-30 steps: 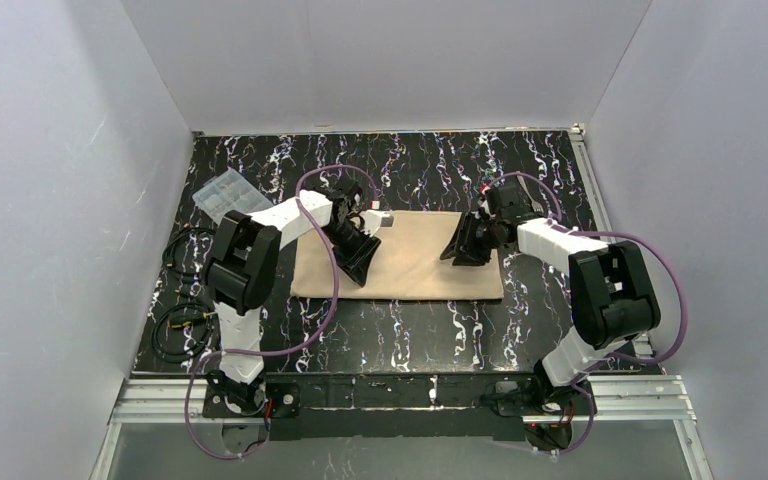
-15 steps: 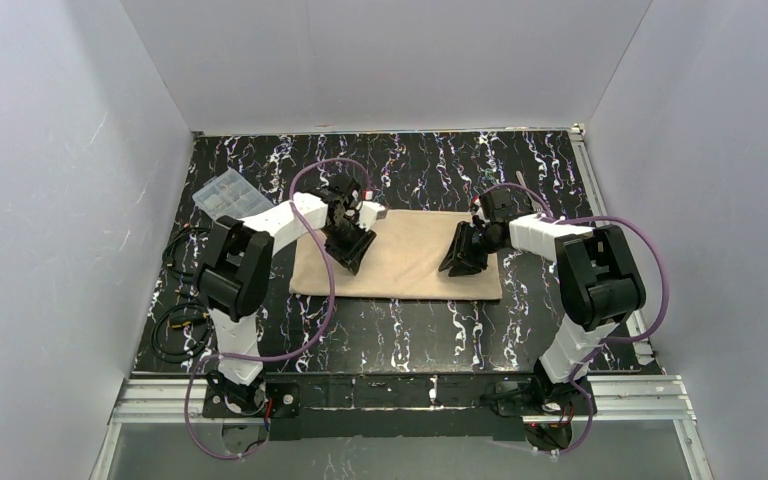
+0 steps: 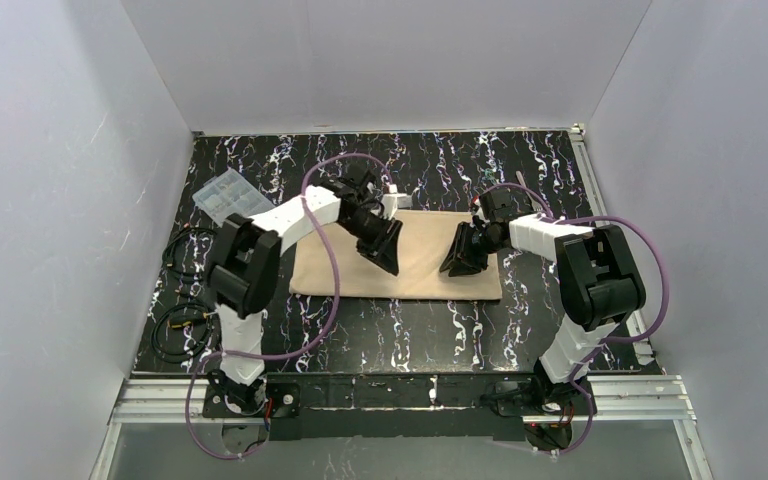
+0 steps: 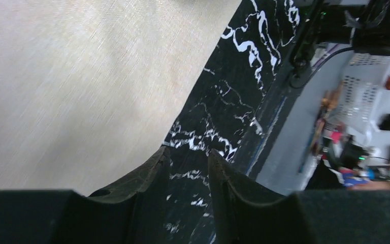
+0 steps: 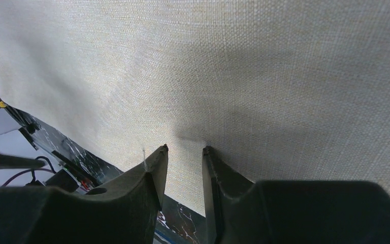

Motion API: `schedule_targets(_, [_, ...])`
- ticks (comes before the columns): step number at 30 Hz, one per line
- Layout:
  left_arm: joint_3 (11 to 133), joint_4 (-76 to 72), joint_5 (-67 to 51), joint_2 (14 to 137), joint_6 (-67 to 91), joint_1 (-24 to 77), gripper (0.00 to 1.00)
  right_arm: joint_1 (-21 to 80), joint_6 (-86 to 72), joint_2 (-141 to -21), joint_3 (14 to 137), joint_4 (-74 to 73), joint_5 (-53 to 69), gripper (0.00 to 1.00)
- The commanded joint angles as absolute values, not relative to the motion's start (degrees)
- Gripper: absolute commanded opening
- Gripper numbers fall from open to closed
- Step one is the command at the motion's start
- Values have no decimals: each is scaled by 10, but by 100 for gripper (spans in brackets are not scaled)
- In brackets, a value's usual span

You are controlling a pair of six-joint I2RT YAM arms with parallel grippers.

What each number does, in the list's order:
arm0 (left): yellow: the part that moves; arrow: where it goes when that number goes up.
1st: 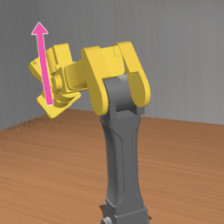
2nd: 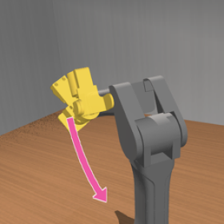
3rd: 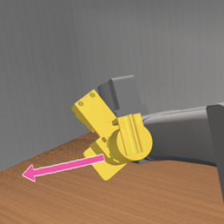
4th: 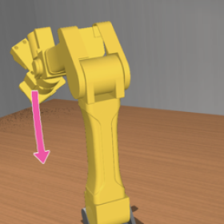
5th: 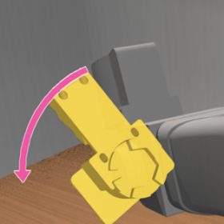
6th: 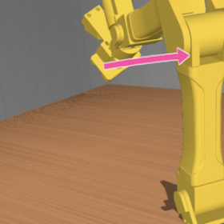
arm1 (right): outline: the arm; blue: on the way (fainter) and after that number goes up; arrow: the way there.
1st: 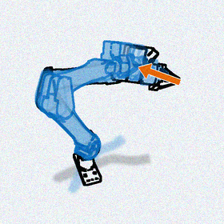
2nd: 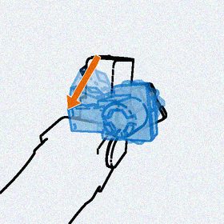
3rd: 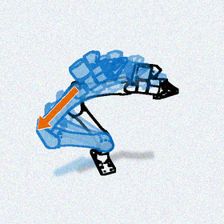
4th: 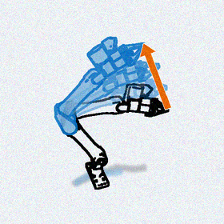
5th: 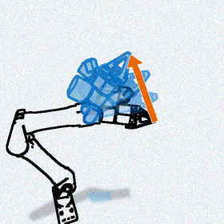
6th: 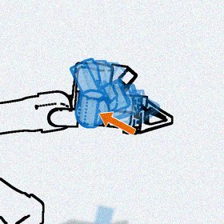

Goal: Fold the napkin into a case and place the utensils inside
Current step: Smooth out the rectangle-folded napkin at the center of the board.

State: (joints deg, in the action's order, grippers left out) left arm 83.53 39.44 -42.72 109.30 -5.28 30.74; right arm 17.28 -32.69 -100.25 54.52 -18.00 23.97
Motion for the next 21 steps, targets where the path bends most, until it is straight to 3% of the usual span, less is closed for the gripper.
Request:
schedule_targets(1, [866,412,-550,1168,-4,318,31,173,-295,-1027,532,-196,157,40])
schedule_targets(6, [877,413,-536,1200,-4,337,32,173,-296,-1026,529,-195,154,39])
schedule_targets(13, [855,422,-386,1209,-50,357,31,173,-296,-1025,533,-198,149,37])
schedule_targets(21, [865,456,-368,1238,-75,352,32,173,-299,-1014,534,-201,140,36])
